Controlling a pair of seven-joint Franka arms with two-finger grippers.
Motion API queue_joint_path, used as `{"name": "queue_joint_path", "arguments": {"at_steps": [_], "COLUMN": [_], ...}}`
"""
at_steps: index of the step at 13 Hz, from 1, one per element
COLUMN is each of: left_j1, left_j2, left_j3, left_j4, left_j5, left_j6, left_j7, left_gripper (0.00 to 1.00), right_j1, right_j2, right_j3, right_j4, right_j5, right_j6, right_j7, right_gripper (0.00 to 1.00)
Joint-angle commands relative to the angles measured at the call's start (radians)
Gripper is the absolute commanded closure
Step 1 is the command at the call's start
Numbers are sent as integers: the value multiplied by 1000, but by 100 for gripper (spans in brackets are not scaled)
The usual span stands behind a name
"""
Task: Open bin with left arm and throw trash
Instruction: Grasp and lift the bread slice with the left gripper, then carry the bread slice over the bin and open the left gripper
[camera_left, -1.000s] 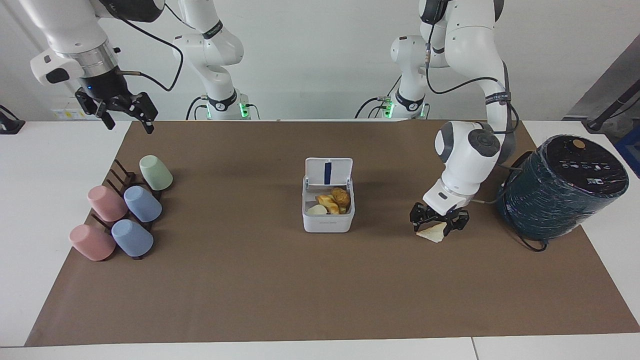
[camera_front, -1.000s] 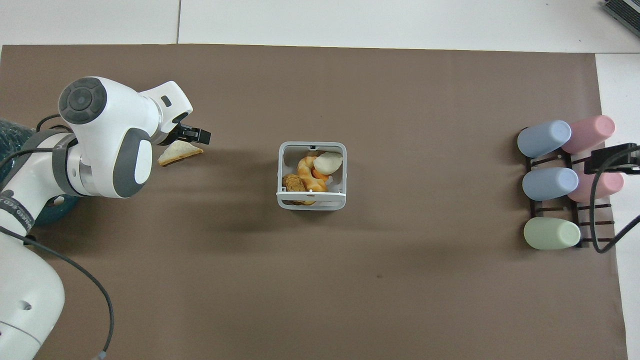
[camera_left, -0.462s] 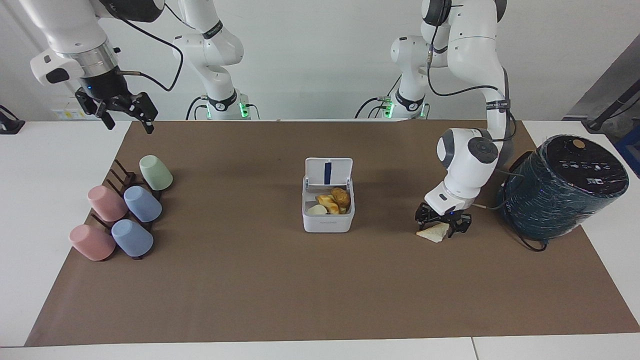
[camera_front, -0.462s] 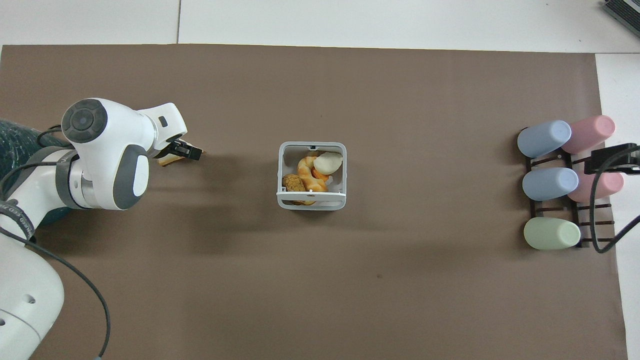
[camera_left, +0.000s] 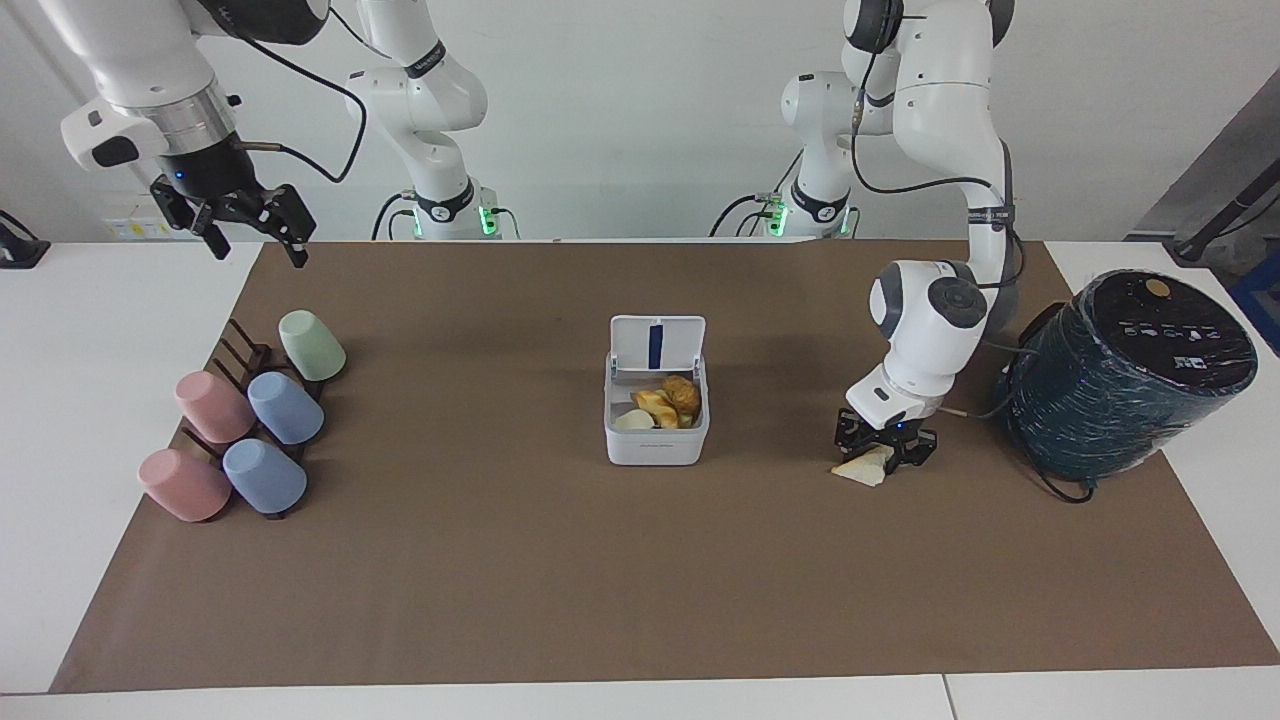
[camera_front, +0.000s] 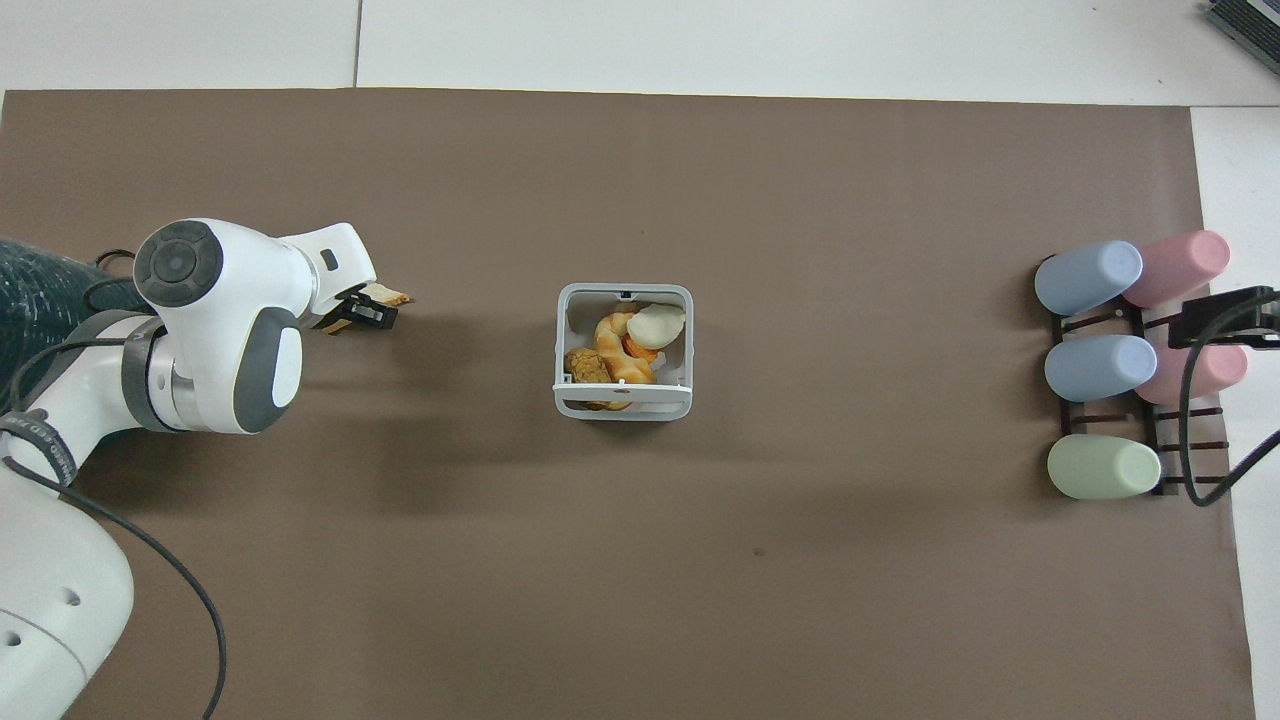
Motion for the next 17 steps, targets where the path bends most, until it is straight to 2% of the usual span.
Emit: {"name": "queue_joint_path", "arguments": {"at_steps": [1,2,3,7,11,14,17], "left_j1": [9,10,10,23,-14,-107,-239], "left_j2": [-12,-10,-10,8,15,-2,-13], "left_j3": [-6,-6,-6,-7,-16,-20,-18], "left_j4": [-35,-29,-23,84,295,402,438], "left_j5": [15,15,13,5,2,-16,-35], "left_j6": [24,20,17,-61,-331,-478,-537], "left_j7": [7,7,6,-10,-140,-308,-526], "left_gripper": [80,94,100,100,100,100,100], "right_j1": [3,3,3,2,0,-1,-1], "right_j2": [-3,-3,-3,-3,-3,-5,-5], "right_j3": [2,2,2,2,2,1,2], "right_j4": [-1,-1,-2,-2,-2,-4,-5], "right_j5": [-17,-17,-17,-17,-17,-17,-17], "right_j6": [-2,-2,-2,-2,3,3,3], "right_j7": [-4,-4,-4,-6,-6,-6,-6], "right_gripper": [0,0,0,0,0,0,0]}}
